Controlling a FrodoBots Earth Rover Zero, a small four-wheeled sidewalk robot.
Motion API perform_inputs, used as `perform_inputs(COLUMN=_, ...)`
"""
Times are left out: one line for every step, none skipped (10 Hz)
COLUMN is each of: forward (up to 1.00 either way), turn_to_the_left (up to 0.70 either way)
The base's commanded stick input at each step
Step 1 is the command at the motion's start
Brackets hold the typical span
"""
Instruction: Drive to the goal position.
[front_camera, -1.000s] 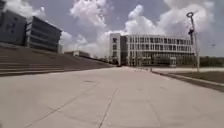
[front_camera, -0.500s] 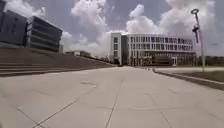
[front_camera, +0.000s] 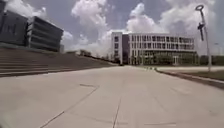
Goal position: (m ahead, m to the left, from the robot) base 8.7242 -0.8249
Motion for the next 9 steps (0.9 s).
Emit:
perform_inputs(forward=0.7, turn_to_the_left=0.01)
perform_inputs(forward=0.7, turn_to_the_left=0.01)
perform_inputs(forward=0.7, turn_to_the_left=0.01)
perform_inputs(forward=0.7, turn_to_the_left=-0.27)
perform_inputs(forward=0.7, turn_to_the_left=-0.34)
perform_inputs(forward=0.7, turn_to_the_left=-0.34)
perform_inputs(forward=0.7, turn_to_the_left=-0.34)
perform_inputs(forward=0.7, turn_to_the_left=0.01)
perform_inputs(forward=0.7, turn_to_the_left=0.01)
